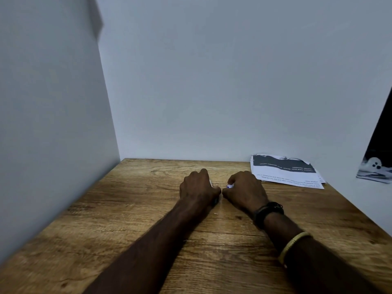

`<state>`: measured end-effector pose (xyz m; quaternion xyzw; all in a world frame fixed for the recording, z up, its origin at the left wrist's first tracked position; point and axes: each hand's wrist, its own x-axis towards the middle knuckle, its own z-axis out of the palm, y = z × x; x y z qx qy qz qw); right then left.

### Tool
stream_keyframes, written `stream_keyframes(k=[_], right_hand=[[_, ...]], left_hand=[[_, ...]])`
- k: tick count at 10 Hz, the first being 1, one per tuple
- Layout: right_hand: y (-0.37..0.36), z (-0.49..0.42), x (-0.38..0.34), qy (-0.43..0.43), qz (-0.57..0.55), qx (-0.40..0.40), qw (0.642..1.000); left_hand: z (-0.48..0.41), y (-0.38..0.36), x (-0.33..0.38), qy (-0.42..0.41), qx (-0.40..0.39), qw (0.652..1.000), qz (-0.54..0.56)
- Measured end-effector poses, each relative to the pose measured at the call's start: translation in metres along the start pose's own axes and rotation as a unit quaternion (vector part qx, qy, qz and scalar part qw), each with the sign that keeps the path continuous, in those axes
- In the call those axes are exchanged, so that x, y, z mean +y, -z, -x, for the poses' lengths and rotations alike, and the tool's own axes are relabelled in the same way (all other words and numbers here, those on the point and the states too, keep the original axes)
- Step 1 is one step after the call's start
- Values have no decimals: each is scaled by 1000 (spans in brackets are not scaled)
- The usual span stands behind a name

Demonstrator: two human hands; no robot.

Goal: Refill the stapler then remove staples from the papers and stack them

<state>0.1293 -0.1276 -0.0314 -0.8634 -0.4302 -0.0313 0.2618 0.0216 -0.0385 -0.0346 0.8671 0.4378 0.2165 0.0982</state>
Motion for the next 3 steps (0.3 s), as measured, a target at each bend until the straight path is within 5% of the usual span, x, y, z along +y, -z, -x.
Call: stream_keyframes(k=[3], right_hand=[[16, -8, -7, 13, 23, 30, 999]], left_hand=[[-7, 14, -5, -94, 120, 988, -27]])
